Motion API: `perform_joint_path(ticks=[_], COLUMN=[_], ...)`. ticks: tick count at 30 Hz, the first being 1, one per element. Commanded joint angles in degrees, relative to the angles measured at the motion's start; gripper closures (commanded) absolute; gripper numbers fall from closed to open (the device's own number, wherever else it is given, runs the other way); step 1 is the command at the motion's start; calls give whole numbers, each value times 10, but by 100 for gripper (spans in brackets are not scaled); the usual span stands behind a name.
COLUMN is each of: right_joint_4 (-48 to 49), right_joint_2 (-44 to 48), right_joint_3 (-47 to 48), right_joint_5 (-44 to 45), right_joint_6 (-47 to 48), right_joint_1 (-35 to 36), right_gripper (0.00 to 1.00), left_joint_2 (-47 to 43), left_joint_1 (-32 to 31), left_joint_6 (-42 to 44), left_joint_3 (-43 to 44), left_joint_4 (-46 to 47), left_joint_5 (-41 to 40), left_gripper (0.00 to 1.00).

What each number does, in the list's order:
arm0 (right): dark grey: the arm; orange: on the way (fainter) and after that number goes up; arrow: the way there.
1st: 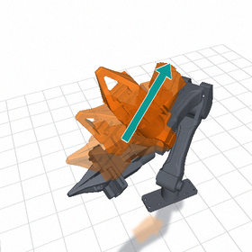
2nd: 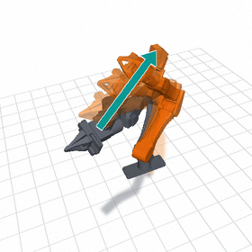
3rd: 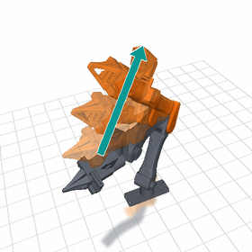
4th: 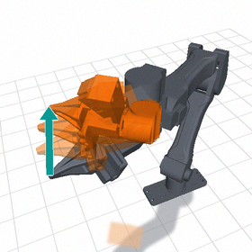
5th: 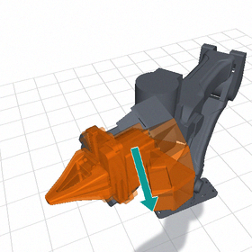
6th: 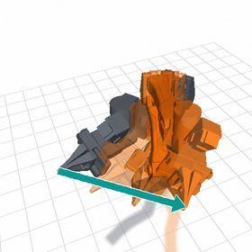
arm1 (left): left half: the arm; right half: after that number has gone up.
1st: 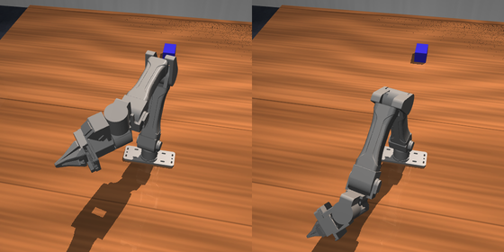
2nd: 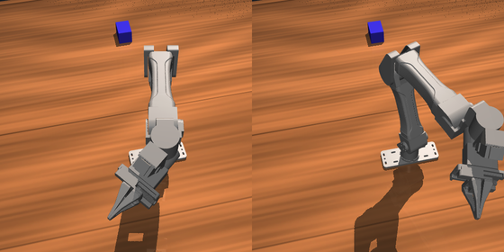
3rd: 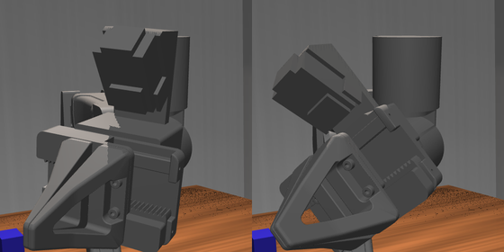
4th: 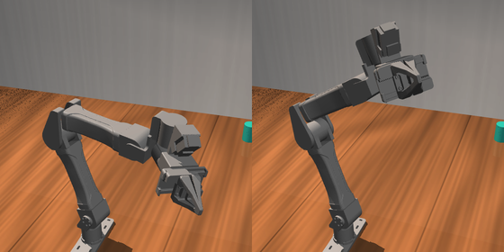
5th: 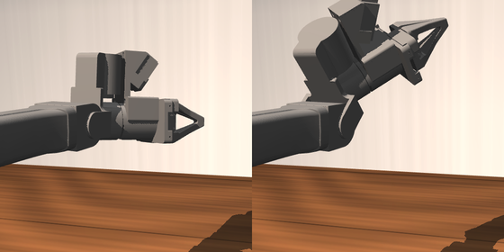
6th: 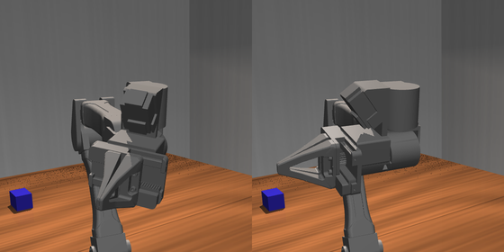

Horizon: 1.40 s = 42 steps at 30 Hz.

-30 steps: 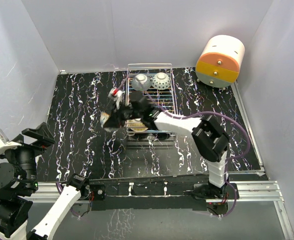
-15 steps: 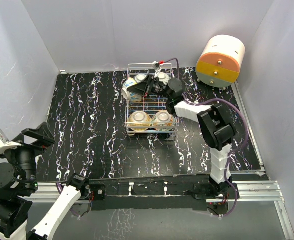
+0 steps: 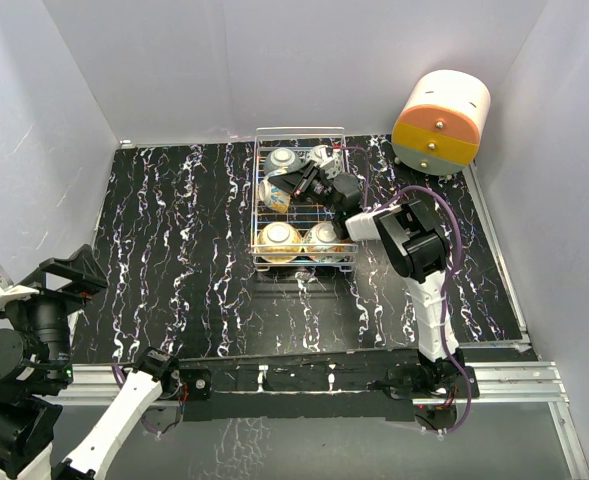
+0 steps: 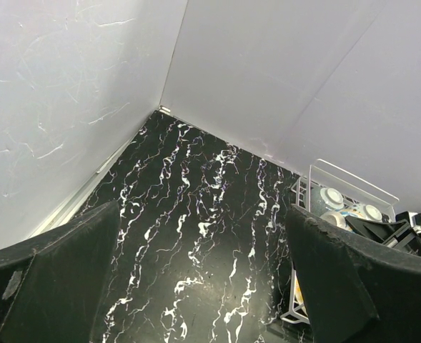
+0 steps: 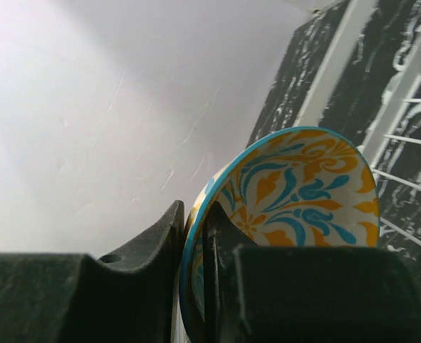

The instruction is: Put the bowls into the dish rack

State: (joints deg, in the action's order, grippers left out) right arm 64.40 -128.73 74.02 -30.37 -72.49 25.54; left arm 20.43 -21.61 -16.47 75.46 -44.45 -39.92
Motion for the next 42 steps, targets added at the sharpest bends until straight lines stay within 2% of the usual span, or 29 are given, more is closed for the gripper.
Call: perform_joint_path(ticks=[1, 4, 15, 19, 24, 27, 29, 31, 33, 36, 42], right_joint_4=[-52, -98, -157, -172, -174, -165, -136, -104, -86, -66, -45], right_joint_2=[48, 56, 57, 65, 70, 72, 64, 51, 36, 25, 9], right_joint_3=[14, 11, -9, -20, -33, -45, -50, -50, -43, -34, -14], right_joint_5=[63, 76, 99, 114, 117, 118, 108, 95, 85, 76, 71], right_joint_6=[26, 42, 33, 32, 31, 23, 6, -18, -42, -68, -121], right_joint_1=[2, 2, 1, 0, -3, -6, -10, -12, -13, -12, -3], right_gripper=[87, 87, 83, 77, 61, 56, 62, 79, 89, 92, 91], left_joint_2=[13, 10, 4, 4, 4, 4, 4, 5, 5, 4, 4], left_joint_1=[-4, -4, -5, -5, -5, -5, -5, -5, -5, -6, -6], left_joint_6=[11, 11, 10, 7, 7, 7, 6, 6, 6, 5, 3], left_joint_3=[11, 5, 5, 4, 4, 3, 3, 3, 5, 5, 3], left_joint_4=[3, 4, -2, -4, -4, -5, -6, -6, -5, -5, -3], left_joint_5=[-9, -11, -16, -16, -14, -14, -13, -14, -13, -15, -14], left_gripper=[3, 3, 3, 3, 3, 3, 3, 3, 3, 3, 3])
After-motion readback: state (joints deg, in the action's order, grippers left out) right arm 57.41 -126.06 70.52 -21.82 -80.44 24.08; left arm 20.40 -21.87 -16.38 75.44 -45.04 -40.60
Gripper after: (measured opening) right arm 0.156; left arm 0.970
